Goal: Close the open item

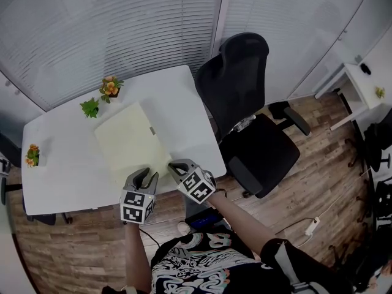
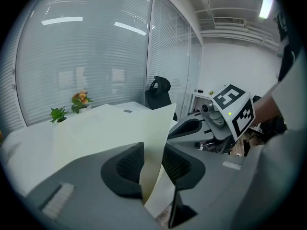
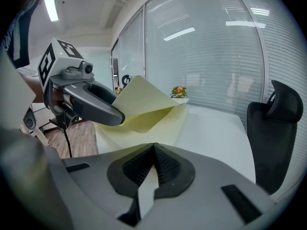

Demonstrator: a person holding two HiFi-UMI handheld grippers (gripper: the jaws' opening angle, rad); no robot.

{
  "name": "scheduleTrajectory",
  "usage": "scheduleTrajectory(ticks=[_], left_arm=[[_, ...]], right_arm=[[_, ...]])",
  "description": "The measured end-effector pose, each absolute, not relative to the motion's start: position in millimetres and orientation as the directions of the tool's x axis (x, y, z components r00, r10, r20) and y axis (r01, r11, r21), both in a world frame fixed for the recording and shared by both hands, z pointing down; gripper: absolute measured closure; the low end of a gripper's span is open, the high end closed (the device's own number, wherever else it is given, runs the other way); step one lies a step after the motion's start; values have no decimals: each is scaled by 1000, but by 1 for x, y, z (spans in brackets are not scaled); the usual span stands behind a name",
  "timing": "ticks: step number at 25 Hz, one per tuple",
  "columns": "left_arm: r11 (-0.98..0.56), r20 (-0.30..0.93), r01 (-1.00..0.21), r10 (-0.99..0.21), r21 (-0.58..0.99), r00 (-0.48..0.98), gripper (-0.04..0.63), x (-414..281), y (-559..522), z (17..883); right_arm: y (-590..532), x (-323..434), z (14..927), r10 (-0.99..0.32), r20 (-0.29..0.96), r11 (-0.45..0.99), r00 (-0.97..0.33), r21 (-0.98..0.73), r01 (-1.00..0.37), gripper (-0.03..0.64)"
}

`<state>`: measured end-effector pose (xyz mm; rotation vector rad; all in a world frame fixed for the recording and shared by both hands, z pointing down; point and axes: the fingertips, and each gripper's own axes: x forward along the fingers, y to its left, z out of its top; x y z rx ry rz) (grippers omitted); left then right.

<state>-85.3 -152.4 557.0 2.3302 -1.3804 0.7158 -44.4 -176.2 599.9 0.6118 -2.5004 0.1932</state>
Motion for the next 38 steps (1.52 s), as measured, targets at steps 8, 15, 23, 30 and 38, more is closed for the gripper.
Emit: scheduleTrajectory(ticks=[8,15,23,30,38], left_arm=[[-500,617,-866,-674,24,406,480,-83,-153,567],[-529,645,-848,-642,18,414,472,-79,-151,573],[-556,677,-831,-607,11,415,465,-76,-150,580],[-594,713,-804,-553,26,431,451,-71,-149,586],[-603,731,-797,-531,29,428,453,-66,-148,594]], right_arm=[[-176,-46,601,-382,543,885,-748,-19,-466,615],[-175,-45,600,-381,543,885,-748,-20,-465,615],[-176,-46,600,-382,538,885,-752,-20,-464,615],[-176,-46,599,-381,537,885,-753,-24,-465,615],[-175,-46,599,-381,534,884,-755,-30,-467,615]])
